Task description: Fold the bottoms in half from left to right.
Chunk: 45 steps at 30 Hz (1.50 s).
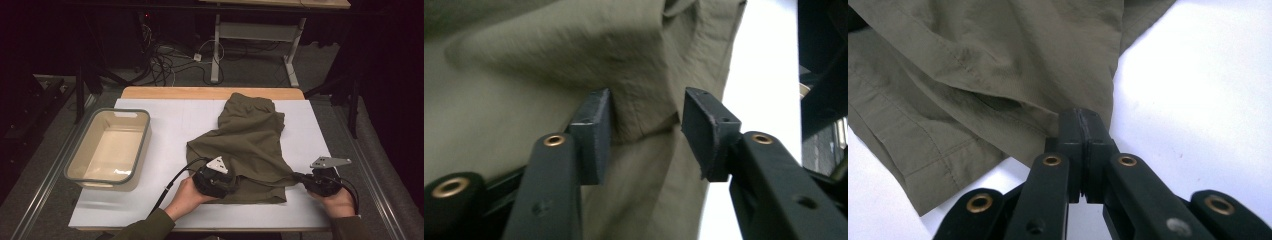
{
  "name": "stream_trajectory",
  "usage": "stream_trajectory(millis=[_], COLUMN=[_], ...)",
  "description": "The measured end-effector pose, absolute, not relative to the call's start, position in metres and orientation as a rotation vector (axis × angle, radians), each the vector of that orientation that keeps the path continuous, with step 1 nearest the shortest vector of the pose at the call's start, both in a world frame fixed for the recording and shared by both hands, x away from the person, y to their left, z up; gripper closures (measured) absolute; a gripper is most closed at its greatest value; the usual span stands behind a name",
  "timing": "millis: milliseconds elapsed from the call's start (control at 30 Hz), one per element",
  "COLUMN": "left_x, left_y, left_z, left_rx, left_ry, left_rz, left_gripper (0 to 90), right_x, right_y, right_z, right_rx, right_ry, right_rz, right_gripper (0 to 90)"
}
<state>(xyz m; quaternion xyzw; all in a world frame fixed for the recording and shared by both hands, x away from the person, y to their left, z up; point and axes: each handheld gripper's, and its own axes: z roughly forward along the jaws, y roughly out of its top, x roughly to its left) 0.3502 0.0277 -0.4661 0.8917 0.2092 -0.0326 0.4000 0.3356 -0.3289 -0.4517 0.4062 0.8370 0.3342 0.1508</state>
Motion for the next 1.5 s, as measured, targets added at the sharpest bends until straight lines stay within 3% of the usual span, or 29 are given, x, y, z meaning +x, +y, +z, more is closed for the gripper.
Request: stream_trajectory(millis=[233, 567, 800, 900, 933, 1000, 1100, 1167, 1233, 1300, 1433, 1500], left_x=[0.355, 0.347, 0.327, 0.321, 0.321, 0.323, 0.325, 0.326, 0.327, 0.332, 0.338, 0.338], left_y=[0.032, 0.086, 0.117, 0.122, 0.122, 0.121, 0.114, 0.108, 0.101, 0.096, 0.094, 0.096], left_z=[-0.461, -0.431, -0.434, -0.44, -0.442, -0.444, -0.448, -0.451, -0.454, -0.458, -0.461, -0.459], left_rx=[2.281, 2.382, 2.403, 2.368, 2.358, 2.32, 2.297, 2.296, 2.306, 2.324, 2.365, 2.362], left_ry=[0.532, 0.481, 0.51, 0.527, 0.54, 0.55, 0.553, 0.544, 0.535, 0.532, 0.539, 0.541], left_rz=[-0.055, -0.007, -0.007, -0.018, -0.005, -0.032, -0.031, -0.028, -0.019, -0.013, -0.006, -0.012], left_gripper=[81.6, 82.0, 85.1, 83.2, 77.0, 72.9, 58.4, 51.9, 52.7, 59.8, 85.4, 86.2], right_x=[0.335, 0.328, 0.313, 0.31, 0.31, 0.31, 0.31, 0.31, 0.311, 0.313, 0.315, 0.316], right_y=[-0.329, -0.319, -0.307, -0.307, -0.307, -0.308, -0.307, -0.304, -0.3, -0.296, -0.29, -0.289], right_z=[-0.45, -0.446, -0.45, -0.452, -0.453, -0.452, -0.445, -0.441, -0.44, -0.441, -0.445, -0.446], right_rx=[1.158, 1.097, 1.028, 1.019, 1.021, 1.031, 1.017, 1.005, 0.987, 0.978, 0.962, 0.964], right_ry=[2.399, 2.43, 2.491, 2.506, 2.512, 2.494, 2.469, 2.449, 2.442, 2.453, 2.48, 2.484], right_rz=[0.963, 1.009, 0.995, 0.995, 0.996, 1.029, 1.137, 1.178, 1.204, 1.204, 1.177, 1.181], right_gripper=[90.0, 90.0, 90.0, 90.0, 87.4, 73.6, 60.4, 56.0, 52.4, 51.8, 51.7, 51.7])
